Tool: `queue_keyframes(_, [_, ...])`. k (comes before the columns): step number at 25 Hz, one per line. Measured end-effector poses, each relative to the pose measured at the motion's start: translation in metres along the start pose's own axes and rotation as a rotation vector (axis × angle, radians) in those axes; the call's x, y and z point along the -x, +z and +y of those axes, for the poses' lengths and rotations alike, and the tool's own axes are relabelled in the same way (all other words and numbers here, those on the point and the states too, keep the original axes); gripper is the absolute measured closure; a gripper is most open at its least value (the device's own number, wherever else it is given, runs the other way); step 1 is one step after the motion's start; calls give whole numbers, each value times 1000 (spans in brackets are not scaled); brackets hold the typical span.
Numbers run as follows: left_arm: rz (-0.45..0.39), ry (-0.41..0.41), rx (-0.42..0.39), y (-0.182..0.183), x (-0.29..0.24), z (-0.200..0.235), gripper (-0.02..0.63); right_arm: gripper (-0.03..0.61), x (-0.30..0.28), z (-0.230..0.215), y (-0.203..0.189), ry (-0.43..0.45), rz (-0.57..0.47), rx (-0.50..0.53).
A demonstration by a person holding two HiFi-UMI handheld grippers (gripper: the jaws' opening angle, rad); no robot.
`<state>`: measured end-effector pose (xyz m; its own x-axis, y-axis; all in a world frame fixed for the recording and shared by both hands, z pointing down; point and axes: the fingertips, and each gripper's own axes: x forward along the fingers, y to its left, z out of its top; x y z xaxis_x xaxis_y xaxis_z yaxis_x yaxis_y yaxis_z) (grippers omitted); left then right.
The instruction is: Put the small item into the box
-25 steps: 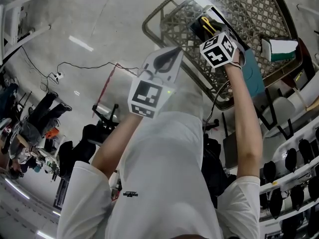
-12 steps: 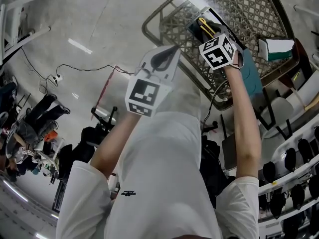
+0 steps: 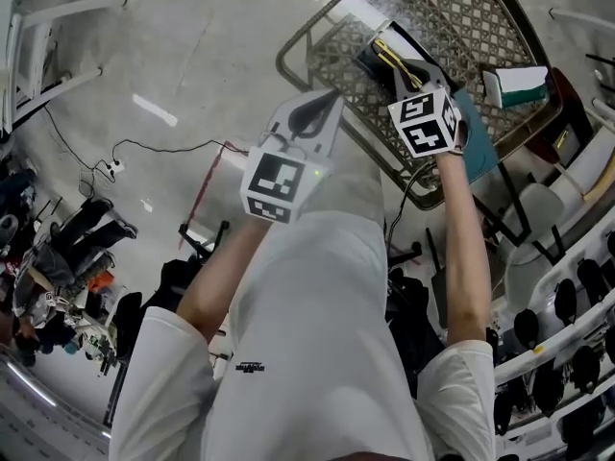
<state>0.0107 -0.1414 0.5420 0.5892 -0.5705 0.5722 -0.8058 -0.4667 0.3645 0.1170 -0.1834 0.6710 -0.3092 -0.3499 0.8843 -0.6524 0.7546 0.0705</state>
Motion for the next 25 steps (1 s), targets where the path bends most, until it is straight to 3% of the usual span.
queue_keyframes(10, [-45,-21,-43,36,28,-13,612,568,96,-1,38,-75,-186,-220])
queue_keyframes(25, [-122,-72,-106,81,86,-48,612,568,253,12,83,-270,-468,-366])
